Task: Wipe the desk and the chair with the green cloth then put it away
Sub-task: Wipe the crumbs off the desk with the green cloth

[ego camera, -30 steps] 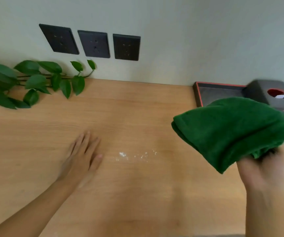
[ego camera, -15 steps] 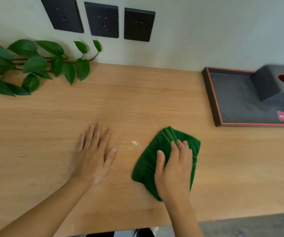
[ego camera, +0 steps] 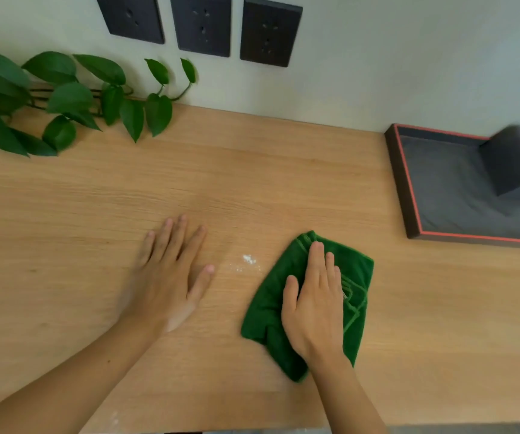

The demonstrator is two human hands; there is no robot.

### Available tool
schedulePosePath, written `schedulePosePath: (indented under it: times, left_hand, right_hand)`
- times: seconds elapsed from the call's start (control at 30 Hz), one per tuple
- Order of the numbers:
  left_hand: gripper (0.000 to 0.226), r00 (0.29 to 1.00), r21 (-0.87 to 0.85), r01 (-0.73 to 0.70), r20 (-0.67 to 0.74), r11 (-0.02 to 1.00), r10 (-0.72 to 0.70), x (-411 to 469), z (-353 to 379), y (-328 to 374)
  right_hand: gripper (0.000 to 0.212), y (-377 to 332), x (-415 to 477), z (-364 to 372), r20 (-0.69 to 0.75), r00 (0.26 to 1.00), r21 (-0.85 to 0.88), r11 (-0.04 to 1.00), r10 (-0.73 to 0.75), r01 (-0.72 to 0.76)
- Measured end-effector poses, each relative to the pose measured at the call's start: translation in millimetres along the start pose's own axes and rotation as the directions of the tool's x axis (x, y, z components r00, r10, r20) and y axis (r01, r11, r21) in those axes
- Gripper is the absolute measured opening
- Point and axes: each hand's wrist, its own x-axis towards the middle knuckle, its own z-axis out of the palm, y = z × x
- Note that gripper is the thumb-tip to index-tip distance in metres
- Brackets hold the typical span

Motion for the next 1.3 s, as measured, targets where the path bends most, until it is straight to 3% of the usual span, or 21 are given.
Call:
schedulePosePath:
  times: [0.27,0.57,0.67,0.77,0.93,1.03,1.2,1.3]
  left_hand:
    - [0.078,1.0,-0.031,-0.005,-0.019,1.0,0.005,-0.7,-0.5,0.4]
    - [0.078,1.0,-0.022,-0.016,-0.021,1.0,0.016,-2.2,-0.5,-2.0]
    - [0.076,1.0,-0.011,-0.02,-0.018,1.0,0.02,-2.5,-0.3,-4.1]
    - [0.077,1.0,-0.016,-0.025,-0.018,1.0,0.024,-2.0,-0.5,-4.1]
    - [0.077,1.0,-0.029,-0.025,-0.019,0.999,0.024,-1.3,-0.9,-2.5]
    - [0.078,1.0,-0.024,-0.022,-0.017,0.999,0.021,-1.9,0.5,-2.5]
    - [0.076,1.0,-0.007,-0.013,-0.012,1.0,0.012,-2.6,-0.9,-3.4]
    - [0.074,1.0,-0.006,-0.005,-0.007,1.0,0.005,-3.0,-1.4,-3.3]
  right_hand:
    - [0.072,-36.5,-1.3,15.8,0.092,0.973,-0.085,0.972,-0.213,0.221]
    - [0.08,-35.0,41.8,12.9,0.214,0.839,-0.092,0.845,-0.5,0.527]
    - [0.079,-21.5,83.4,3.2,0.162,0.879,-0.135,0.872,-0.449,0.47]
    - [0.078,-13.1,115.5,-3.0,0.096,0.95,-0.186,0.932,-0.298,0.311]
    - [0.076,-32.1,97.4,3.7,0.071,0.994,-0.209,0.973,-0.084,0.098]
    - [0.075,-47.6,64.5,5.3,0.118,0.986,-0.149,0.979,-0.119,0.136]
    - [0.077,-62.8,-10.0,13.8,0.214,0.93,-0.122,0.937,-0.298,0.328]
    - [0.079,-57.5,-7.9,15.3,0.238,0.914,-0.129,0.922,-0.329,0.366]
